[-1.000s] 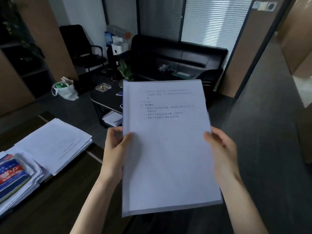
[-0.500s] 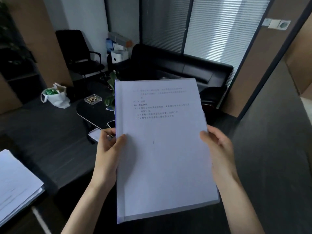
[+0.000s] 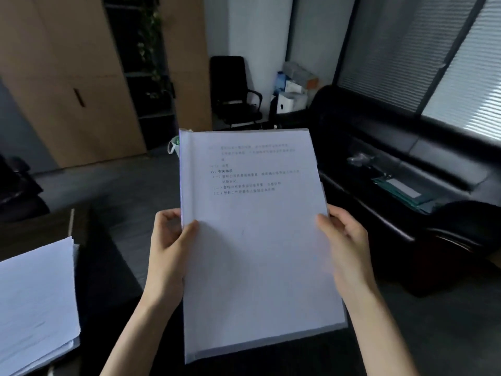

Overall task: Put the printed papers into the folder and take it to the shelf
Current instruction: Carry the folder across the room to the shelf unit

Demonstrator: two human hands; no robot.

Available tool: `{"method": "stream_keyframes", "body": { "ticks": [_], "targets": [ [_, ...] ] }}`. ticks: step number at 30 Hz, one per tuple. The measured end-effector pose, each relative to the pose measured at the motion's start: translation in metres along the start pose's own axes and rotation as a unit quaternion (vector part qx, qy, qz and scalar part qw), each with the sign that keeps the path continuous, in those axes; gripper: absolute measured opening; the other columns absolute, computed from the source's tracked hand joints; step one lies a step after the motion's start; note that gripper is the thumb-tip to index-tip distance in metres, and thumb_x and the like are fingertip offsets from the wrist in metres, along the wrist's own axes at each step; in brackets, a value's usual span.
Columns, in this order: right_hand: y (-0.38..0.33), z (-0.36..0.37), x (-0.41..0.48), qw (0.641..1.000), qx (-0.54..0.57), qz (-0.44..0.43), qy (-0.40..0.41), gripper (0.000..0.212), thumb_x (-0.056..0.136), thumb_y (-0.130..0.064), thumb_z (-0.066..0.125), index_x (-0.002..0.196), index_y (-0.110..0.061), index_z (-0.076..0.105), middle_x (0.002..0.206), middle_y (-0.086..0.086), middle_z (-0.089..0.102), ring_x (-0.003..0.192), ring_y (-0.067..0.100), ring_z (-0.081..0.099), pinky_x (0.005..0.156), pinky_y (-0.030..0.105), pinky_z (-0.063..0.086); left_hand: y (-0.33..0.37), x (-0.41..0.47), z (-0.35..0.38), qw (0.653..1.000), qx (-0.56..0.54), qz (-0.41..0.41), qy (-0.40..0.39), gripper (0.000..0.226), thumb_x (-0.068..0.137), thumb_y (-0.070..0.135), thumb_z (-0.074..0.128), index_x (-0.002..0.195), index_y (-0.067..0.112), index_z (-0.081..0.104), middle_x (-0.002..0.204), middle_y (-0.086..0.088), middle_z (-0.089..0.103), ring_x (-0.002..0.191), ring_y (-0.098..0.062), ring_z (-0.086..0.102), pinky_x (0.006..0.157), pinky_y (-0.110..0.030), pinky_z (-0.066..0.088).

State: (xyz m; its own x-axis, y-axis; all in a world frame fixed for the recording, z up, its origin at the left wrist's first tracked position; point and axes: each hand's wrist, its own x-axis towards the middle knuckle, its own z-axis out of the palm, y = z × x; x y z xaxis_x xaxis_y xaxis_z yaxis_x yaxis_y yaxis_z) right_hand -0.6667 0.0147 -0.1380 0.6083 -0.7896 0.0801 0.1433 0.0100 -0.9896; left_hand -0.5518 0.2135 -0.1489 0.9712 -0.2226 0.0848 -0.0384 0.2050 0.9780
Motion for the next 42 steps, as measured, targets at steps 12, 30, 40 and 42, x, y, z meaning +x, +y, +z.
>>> {"method": "stream_keyframes", "body": {
  "ticks": [12, 30, 40, 42],
  "targets": [
    [0.032, 0.158, 0.183, 0.981, 0.020, 0.033, -0.192, 0.018, 0.083, -0.004, 0.059, 0.083, -0.021, 0.064, 0.074, -0.006, 0.071, 0.075, 0.012, 0.063, 0.073, 0.026, 0.049, -0.009, 0.149, -0.017, 0.981, 0.008, 0.029, 0.191, 0.012, 0.086, 0.011, 0.056, 0.085, 0.022, 0.055, 0.063, 0.007, 0.070, 0.053, -0.006, 0.063, 0.046, -0.022, 0.051],
    [0.088, 0.516, 0.316, 0.955, 0.062, 0.049, -0.285, 0.018, 0.082, -0.004, 0.059, 0.078, -0.020, 0.064, 0.067, -0.013, 0.074, 0.064, -0.001, 0.065, 0.057, 0.012, 0.050, 0.020, 0.439, -0.204, 0.962, 0.035, 0.058, 0.263, 0.011, 0.086, 0.009, 0.054, 0.087, 0.019, 0.055, 0.065, 0.010, 0.073, 0.051, -0.005, 0.064, 0.044, -0.020, 0.050],
    [0.114, 0.703, 0.395, 0.940, 0.090, 0.059, -0.325, 0.018, 0.083, -0.001, 0.058, 0.083, -0.019, 0.063, 0.066, -0.014, 0.074, 0.064, -0.001, 0.066, 0.059, 0.012, 0.051, 0.022, 0.604, -0.293, 0.952, 0.021, 0.064, 0.299, 0.014, 0.087, 0.008, 0.053, 0.083, 0.021, 0.053, 0.063, 0.007, 0.073, 0.048, -0.008, 0.063, 0.044, -0.024, 0.052],
    [0.122, 0.747, 0.420, 0.936, 0.091, 0.050, -0.336, 0.019, 0.084, 0.001, 0.057, 0.081, -0.017, 0.062, 0.063, -0.016, 0.073, 0.061, -0.003, 0.065, 0.056, 0.010, 0.049, 0.018, 0.648, -0.311, 0.948, 0.016, 0.070, 0.311, 0.014, 0.087, 0.007, 0.054, 0.082, 0.021, 0.054, 0.063, 0.007, 0.073, 0.049, -0.007, 0.064, 0.045, -0.023, 0.052]
  ]
}}
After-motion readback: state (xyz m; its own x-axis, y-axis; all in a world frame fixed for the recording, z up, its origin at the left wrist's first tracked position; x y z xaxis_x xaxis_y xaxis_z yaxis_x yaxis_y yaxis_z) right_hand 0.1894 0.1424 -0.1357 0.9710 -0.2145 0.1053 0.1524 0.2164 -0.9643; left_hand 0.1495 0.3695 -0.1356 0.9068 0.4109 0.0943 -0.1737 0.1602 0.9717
